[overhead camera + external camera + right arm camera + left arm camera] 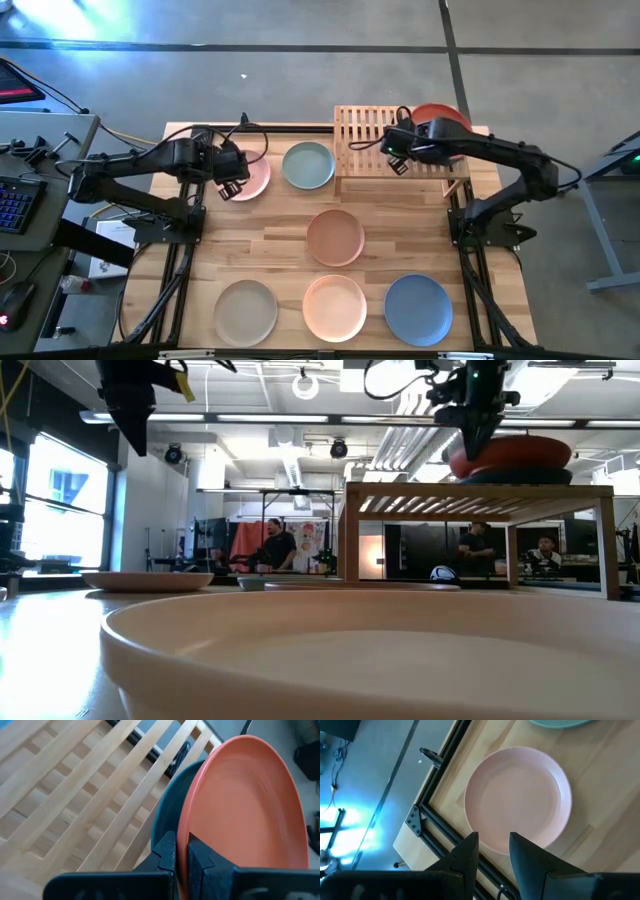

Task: Place and stack plates onto a shelf
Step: Stack the orange plate on the top of the dark blue plate on the shelf

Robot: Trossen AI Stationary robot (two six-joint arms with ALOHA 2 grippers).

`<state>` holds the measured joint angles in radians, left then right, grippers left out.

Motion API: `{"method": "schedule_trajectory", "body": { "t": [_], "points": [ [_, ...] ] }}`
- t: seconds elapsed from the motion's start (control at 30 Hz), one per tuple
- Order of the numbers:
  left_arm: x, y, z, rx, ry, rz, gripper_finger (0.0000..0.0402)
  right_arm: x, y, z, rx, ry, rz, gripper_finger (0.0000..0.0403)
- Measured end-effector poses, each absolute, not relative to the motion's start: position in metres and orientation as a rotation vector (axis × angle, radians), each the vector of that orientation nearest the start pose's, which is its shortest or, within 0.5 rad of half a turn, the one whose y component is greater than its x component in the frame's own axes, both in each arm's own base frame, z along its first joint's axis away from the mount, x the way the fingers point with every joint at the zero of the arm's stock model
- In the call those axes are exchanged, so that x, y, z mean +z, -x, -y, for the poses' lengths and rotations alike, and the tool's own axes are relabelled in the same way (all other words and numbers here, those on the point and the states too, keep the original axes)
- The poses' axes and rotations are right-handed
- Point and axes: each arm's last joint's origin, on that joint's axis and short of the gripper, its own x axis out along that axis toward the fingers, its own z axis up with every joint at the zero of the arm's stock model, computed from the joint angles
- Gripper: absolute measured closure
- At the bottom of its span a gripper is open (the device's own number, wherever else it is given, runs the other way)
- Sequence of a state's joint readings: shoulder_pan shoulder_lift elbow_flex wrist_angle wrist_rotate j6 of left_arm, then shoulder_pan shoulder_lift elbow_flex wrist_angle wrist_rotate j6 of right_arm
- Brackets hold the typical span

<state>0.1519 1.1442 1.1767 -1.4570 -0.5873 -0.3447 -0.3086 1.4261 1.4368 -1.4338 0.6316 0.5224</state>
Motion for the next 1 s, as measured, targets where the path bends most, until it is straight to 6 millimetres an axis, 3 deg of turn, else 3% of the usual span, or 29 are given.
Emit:
{"method": "schedule_trajectory", "body": {
  "t": [0.7, 1.0],
  "points": [
    [0.321, -0.162, -0.052, 0.859, -0.035, -1.296, 0.0303, 0.335, -0.218, 0.107, -1.090, -0.321, -1.221, 0.0401],
    [0.321, -0.162, -0.052, 0.861, -0.033, -1.294, 0.0303, 0.335, -0.218, 0.108, -1.109, -0.306, -1.214, 0.0348]
  ]
}}
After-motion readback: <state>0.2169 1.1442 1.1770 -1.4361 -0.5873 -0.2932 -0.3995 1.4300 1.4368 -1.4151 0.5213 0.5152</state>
